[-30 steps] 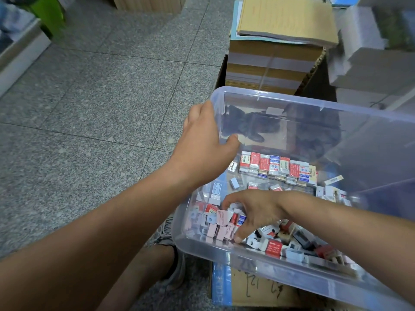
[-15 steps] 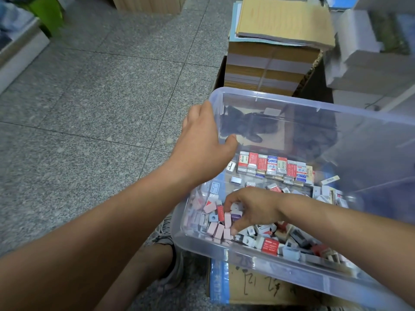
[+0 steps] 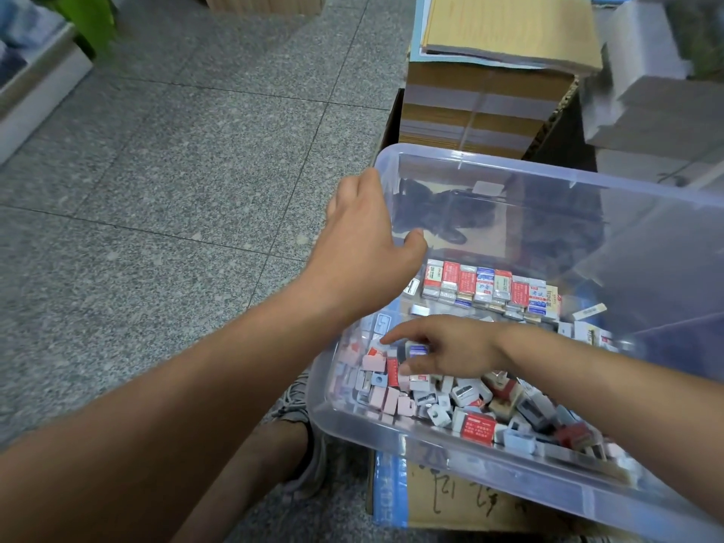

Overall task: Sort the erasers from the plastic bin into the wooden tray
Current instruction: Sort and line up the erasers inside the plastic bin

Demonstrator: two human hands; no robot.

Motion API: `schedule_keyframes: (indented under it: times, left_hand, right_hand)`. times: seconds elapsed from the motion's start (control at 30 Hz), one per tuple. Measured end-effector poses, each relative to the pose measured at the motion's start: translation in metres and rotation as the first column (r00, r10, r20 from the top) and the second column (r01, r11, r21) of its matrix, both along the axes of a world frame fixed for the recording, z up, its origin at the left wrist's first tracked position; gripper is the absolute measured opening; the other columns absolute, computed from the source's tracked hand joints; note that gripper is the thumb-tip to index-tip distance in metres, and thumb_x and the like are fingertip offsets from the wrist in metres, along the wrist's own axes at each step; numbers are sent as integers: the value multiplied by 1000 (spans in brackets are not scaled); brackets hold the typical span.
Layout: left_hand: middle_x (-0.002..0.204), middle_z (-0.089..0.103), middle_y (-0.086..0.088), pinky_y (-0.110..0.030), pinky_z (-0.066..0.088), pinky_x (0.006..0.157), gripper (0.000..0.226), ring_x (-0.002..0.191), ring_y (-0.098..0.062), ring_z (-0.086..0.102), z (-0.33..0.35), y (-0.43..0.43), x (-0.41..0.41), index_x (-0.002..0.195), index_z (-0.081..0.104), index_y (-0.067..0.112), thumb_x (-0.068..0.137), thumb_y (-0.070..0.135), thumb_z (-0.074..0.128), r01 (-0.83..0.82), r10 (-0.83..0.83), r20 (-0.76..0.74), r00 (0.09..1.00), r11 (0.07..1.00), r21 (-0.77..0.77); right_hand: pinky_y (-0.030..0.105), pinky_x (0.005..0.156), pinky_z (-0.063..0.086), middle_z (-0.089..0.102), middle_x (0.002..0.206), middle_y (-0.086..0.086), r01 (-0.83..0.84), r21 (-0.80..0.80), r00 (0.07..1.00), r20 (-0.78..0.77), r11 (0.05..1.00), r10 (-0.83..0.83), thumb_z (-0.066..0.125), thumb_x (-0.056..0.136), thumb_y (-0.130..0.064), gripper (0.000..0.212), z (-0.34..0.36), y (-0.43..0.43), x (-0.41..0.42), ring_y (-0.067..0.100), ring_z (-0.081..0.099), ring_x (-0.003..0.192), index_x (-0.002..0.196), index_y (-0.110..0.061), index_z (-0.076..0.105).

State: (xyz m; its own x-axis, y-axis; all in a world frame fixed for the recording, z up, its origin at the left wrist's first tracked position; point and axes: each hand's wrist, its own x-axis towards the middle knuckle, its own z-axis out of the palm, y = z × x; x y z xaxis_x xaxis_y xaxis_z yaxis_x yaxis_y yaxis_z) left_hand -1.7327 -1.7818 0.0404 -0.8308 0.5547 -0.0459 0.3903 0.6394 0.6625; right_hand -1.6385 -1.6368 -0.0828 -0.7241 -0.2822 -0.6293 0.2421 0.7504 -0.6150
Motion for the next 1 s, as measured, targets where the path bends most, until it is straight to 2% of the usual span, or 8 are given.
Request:
schedule_keyframes:
  times: [0.1,0.23,0.33,0.4,0.47,0.7,0.83,1.0]
  left_hand:
    - [125,39,1,-35,40,97,42,120,-19,41,0,0,0,127,43,17,91,32,61,1,-1,-4,1000,1000,-1]
    - [125,41,0,-39,43,99,40,118,-21,43,0,0,0,124,44,17,91,32,61,-2,2,3,1000,1000,3]
    - [126,41,-1,-42,44,99,40,118,-22,44,1,0,0,123,44,17,91,32,61,-3,3,1,1000,1000,1]
    - [127,41,-1,-41,44,100,42,119,-22,44,1,0,0,126,44,17,91,32,61,-2,2,-8,1000,1000,-5]
    - [127,41,-1,-41,44,100,44,119,-22,44,1,0,0,128,43,16,91,32,61,-3,2,-11,1000,1000,-8]
    - [130,39,-1,-37,42,99,48,121,-21,43,1,-1,1,132,41,16,92,33,61,-3,3,-8,1000,1000,-14]
    - [131,39,-1,-37,41,100,49,122,-20,42,2,-1,1,134,40,15,93,32,61,0,0,-6,1000,1000,-10]
    - [133,40,-3,-40,42,102,51,123,-22,42,2,-1,0,136,41,14,93,32,60,5,-5,4,1000,1000,-22]
  right_hand:
    - [30,103,43,53,143,-13,-60,50,996,-55,997,63,59,95,-57,51,1,-8,0,7,53,114,143,-41,50]
    - [26,76,42,62,101,-16,-98,70,980,-167,993,109,61,94,-56,41,3,-8,1,1,54,81,130,-36,58]
    - [25,76,47,64,95,-16,-120,82,966,-218,989,135,62,94,-56,36,7,1,2,2,58,81,123,-36,61]
    - [11,69,39,58,82,-24,-140,110,952,-260,984,165,63,96,-50,29,13,5,4,-6,55,76,119,-35,63]
    - [8,63,35,50,74,-30,-127,113,949,-277,985,154,63,96,-48,25,14,8,6,-15,52,72,116,-33,65]
    - [22,67,43,62,79,-12,58,-34,975,-215,998,-64,65,92,-56,14,2,6,12,3,54,67,92,-43,59]
    - [33,72,57,70,82,-6,154,-124,981,-98,980,-167,67,91,-54,19,6,7,14,13,67,66,95,-37,65]
    - [32,58,59,70,83,-8,346,-249,930,-37,904,-366,71,91,-42,20,30,12,18,25,72,65,95,-23,72]
